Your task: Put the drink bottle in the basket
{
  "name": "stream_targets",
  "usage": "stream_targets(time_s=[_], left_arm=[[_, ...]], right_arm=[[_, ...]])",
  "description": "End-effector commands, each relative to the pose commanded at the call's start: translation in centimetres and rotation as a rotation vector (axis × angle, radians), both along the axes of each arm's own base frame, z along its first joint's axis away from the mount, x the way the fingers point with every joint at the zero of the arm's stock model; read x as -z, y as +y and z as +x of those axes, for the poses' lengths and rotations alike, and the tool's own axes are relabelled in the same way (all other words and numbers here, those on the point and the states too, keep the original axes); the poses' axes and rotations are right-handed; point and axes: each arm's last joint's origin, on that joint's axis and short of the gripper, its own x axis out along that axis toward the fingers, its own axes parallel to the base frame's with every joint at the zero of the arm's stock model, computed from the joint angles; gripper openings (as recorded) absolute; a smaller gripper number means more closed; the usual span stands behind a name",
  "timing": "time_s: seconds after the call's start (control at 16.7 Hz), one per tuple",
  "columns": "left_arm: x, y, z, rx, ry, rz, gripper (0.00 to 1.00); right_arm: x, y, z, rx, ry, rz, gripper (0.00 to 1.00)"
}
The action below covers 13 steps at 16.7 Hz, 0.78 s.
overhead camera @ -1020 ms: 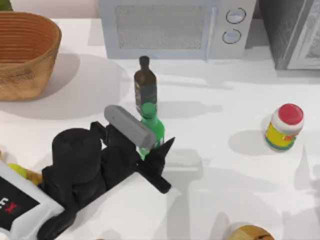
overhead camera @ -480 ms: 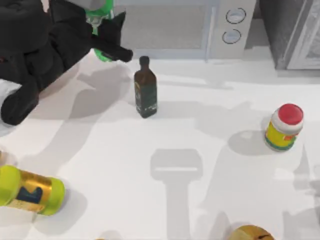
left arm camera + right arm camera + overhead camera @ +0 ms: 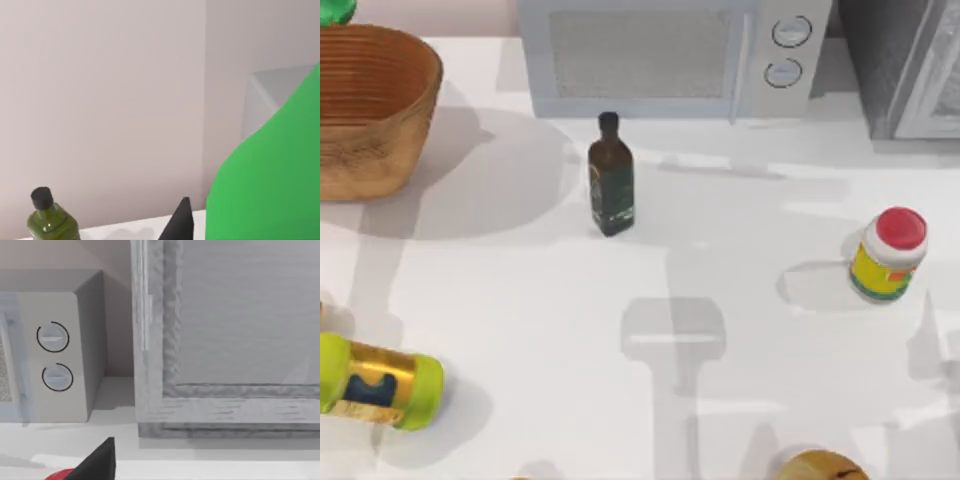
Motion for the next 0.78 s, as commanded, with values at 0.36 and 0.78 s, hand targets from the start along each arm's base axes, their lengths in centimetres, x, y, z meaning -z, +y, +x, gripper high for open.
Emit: stream_targets(time_s=[0.36,0.78], left_arm=[[-1.6,5.0,-0.4,-0.147,0.061,-0.033,0.0],[-1.4,5.1,-0.3,-0.151,0.066,-0.033,0.0]], right_arm=[[0.0,0.0,0.0,0.0,0.0,0.0,1.0],[0.0,0.0,0.0,0.0,0.0,0.0,1.0]])
